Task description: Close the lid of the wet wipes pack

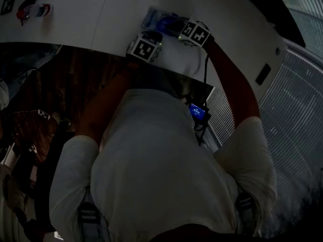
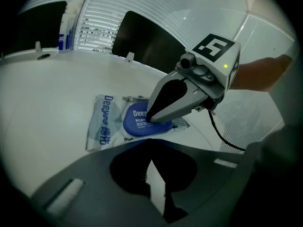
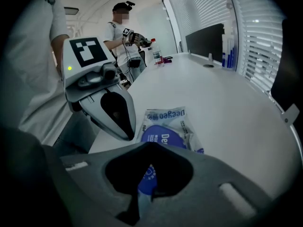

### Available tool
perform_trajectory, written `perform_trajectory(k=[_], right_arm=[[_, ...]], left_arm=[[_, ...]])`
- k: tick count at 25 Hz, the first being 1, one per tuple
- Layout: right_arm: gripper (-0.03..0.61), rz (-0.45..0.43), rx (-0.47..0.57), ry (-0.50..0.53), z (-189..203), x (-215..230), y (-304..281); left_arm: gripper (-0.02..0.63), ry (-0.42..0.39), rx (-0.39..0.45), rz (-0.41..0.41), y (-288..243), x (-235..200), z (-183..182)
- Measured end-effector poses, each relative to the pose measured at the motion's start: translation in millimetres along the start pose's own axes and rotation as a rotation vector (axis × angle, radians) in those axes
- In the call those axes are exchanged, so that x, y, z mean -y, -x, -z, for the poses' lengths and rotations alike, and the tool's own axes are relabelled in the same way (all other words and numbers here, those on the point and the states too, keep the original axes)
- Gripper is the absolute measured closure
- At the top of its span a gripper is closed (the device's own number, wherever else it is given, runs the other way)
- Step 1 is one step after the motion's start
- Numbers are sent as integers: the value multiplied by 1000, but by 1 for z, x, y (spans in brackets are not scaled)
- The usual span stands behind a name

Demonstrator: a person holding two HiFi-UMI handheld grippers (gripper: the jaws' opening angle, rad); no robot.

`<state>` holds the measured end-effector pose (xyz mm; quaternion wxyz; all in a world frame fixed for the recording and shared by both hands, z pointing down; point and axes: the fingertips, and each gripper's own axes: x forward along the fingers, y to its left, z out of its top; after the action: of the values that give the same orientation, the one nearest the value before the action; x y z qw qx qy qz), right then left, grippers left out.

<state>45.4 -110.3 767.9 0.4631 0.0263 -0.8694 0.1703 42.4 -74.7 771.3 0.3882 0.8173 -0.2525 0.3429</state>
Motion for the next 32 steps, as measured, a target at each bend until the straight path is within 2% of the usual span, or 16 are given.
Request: perform_trajectory(k=[4,10,14,18,23,28,32], right_arm=[[577,32,18,-24,-7,-2,5],[577,165,215,-144,-22,15,34],[577,239,281,-164,-33,12,64],[577,322,390,-219,-61,6,97],[577,445,536,-304,-79,-8,149],[577,606,664,-319,-100,-13,207],[577,697,767,-323,-119,-24,252]], left_arm=[[612,4,4,7,6,2,-1],[612,-39,56,-31,24,-1,-25],[612,-59,110,-45,42,4,-47],[612,-37,230,-29,69,15,-80],[612,-79,356,-16,104,49,-127],[612,-83,505,40,146,80,-176],[612,-148,602,68,181,107,-206]])
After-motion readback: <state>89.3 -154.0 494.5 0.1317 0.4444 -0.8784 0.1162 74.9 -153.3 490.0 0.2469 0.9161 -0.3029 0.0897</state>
